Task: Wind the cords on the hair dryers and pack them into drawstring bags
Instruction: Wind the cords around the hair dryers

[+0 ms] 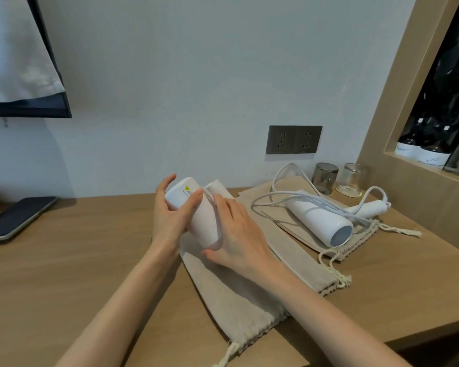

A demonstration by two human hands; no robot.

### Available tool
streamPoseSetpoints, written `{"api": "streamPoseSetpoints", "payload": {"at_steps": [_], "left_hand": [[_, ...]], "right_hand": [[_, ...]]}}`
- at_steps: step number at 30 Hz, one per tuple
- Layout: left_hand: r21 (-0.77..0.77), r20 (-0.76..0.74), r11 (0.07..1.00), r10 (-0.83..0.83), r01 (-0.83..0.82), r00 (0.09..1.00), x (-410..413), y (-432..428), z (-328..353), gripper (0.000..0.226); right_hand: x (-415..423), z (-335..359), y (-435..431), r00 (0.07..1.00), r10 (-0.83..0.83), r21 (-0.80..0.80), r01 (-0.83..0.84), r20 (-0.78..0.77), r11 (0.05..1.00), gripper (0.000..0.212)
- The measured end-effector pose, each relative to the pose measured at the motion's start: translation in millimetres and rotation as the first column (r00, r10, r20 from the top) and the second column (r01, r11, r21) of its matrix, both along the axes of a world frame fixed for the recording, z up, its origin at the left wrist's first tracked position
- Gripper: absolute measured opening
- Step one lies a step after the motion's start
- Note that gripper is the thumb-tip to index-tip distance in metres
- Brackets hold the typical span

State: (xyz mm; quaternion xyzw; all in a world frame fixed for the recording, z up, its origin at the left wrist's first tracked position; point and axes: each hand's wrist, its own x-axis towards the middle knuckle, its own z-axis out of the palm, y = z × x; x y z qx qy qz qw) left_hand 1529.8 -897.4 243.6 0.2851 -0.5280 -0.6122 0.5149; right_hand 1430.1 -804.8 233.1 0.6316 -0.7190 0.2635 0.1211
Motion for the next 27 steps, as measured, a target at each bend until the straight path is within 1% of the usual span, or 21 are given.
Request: {"api": "streamPoseSetpoints", "payload": {"at_steps": [2, 4, 5, 8, 11, 15, 19, 20, 21, 22, 23, 25, 27], "left_hand": [[0.008, 0.095, 0.997, -0.072, 0.072, 0.993, 6, -8, 5, 0.055], [0.003, 0.234, 0.988, -0.152, 0.156, 0.960, 14, -19, 8, 0.056], [0.011, 0.279, 0.980, -0.194, 0.199, 0.941, 18, -23, 9, 0.055], [0.010, 0.357, 0.960, -0.265, 0.280, 0.896, 26, -25, 10, 0.050], [-0.038, 0.409, 0.958, -0.246, 0.286, 0.879, 24, -21, 8, 0.044], [-0.043, 0.344, 0.972, -0.204, 0.232, 0.917, 12, -13, 3, 0.038], [-0.025, 0.239, 0.984, -0.167, 0.178, 0.957, 8, -8, 3, 0.032], [-0.006, 0.198, 0.988, -0.152, 0.156, 0.968, 8, -7, 4, 0.032], [0.015, 0.154, 0.991, -0.132, 0.131, 0.979, 9, -6, 5, 0.033], [0.029, 0.113, 0.994, -0.105, 0.102, 0.988, 9, -5, 6, 0.035], [0.034, 0.078, 0.997, -0.076, 0.073, 0.994, 10, -4, 8, 0.035], [0.030, 0.023, 0.999, -0.040, 0.040, 0.999, 10, 0, 13, 0.037], [0.044, -0.038, 0.998, -0.042, 0.044, 0.998, 9, 5, 19, 0.038]], "right_hand": [[-5, -1, 0, 0.999, 0.035, 0.005, -0.035, 0.033, 0.999, 0.094], [-11, -1, 1, 0.997, 0.063, 0.010, -0.064, 0.042, 0.998, 0.091], [-13, -2, 1, 0.996, 0.078, 0.013, -0.078, 0.041, 0.997, 0.090], [-19, -4, 0, 0.993, 0.121, 0.048, -0.121, 0.006, 0.992, 0.088], [-26, -5, -1, 0.990, 0.142, 0.073, -0.141, -0.004, 0.987, 0.083], [-31, 0, 1, 0.989, 0.139, 0.016, -0.139, 0.042, 0.990, 0.072], [-29, 22, 8, 0.976, 0.166, 0.057, -0.175, 0.139, 0.983, 0.064], [-27, 25, 11, 0.974, 0.173, 0.055, -0.183, 0.147, 0.982, 0.058], [-25, 27, 14, 0.971, 0.185, 0.032, -0.192, 0.154, 0.981, 0.046], [-22, 27, 17, 0.964, 0.208, -0.005, -0.210, 0.166, 0.978, 0.034], [-19, 25, 20, 0.955, 0.236, -0.050, -0.230, 0.180, 0.972, 0.028], [-15, 21, 23, 0.941, 0.282, -0.108, -0.265, 0.189, 0.958, 0.029], [-14, 17, 23, 0.922, 0.323, -0.122, -0.303, 0.212, 0.945, 0.033]]}}
